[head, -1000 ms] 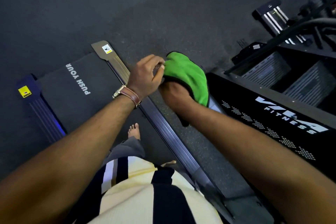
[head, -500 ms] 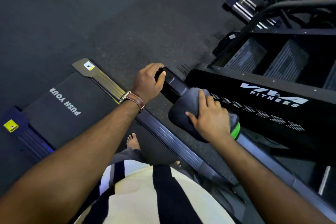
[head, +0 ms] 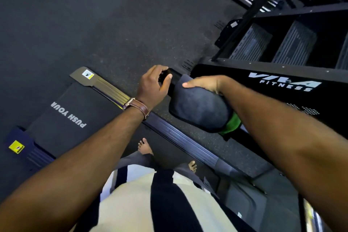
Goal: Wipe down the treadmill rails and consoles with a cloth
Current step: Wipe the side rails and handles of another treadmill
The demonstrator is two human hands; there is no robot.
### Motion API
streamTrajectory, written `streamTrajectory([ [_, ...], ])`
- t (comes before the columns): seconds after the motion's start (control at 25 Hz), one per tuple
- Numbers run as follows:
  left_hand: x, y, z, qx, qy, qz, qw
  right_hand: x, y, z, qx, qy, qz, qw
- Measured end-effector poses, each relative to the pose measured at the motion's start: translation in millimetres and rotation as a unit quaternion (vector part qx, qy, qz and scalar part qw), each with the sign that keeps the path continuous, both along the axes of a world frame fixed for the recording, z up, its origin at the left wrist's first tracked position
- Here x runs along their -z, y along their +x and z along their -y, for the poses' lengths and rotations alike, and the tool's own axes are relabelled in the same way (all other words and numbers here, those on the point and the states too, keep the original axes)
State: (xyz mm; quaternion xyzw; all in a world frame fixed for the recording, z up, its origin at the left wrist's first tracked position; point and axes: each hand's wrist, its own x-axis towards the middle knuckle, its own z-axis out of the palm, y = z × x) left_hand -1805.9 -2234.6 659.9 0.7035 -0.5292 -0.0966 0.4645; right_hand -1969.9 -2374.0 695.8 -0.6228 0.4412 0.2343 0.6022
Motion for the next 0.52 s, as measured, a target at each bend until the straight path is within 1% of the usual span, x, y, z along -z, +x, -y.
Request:
streamTrajectory([
  [0.08,0.2,1.6,-1.1,0.014,-0.002,-0.004,1.000,2.7,16.7,2.9,0.023,0.030,0.029,0.999],
  [0.12,-0.2,3.5,-0.5,0.026,-0.002,-0.003,1.000,-1.2,16.9,2.9,0.009,0.016,0.039,0.999],
  [0.2,-0.7,6.2,0.8,0.045,-0.008,0.029,0.999,-10.3,-0.8,-5.7,-0.042,-0.094,0.054,0.993],
  [0.24,-2.1,6.3,3.0,0.051,-0.015,0.070,0.996,-15.0,-13.0,-14.9,-0.080,-0.171,0.047,0.981],
  [0.28,-3.6,4.5,5.9,0.061,-0.027,0.118,0.991,-15.4,-25.8,-26.0,-0.112,-0.264,0.030,0.957],
  [0.32,-5.6,0.5,9.8,0.089,-0.046,0.166,0.981,-13.3,-40.7,-40.6,-0.125,-0.374,-0.007,0.919],
  [0.36,-7.1,-6.4,13.6,0.137,-0.066,0.206,0.967,-10.7,-57.8,-60.5,-0.122,-0.488,-0.053,0.863],
  [0.4,-8.3,-14.7,16.4,0.191,-0.080,0.237,0.949,-5.9,-75.3,-80.2,-0.118,-0.576,-0.089,0.804],
  [0.44,-8.7,-22.6,18.8,0.239,-0.083,0.255,0.933,-1.8,-91.4,-99.3,-0.118,-0.639,-0.112,0.751],
  [0.48,-8.6,-30.1,19.7,0.270,-0.080,0.259,0.924,4.2,-104.7,-114.3,-0.112,-0.679,-0.131,0.714],
  [0.52,-7.2,-36.2,19.2,0.281,-0.075,0.255,0.922,9.9,-113.6,-124.6,-0.102,-0.701,-0.150,0.690],
])
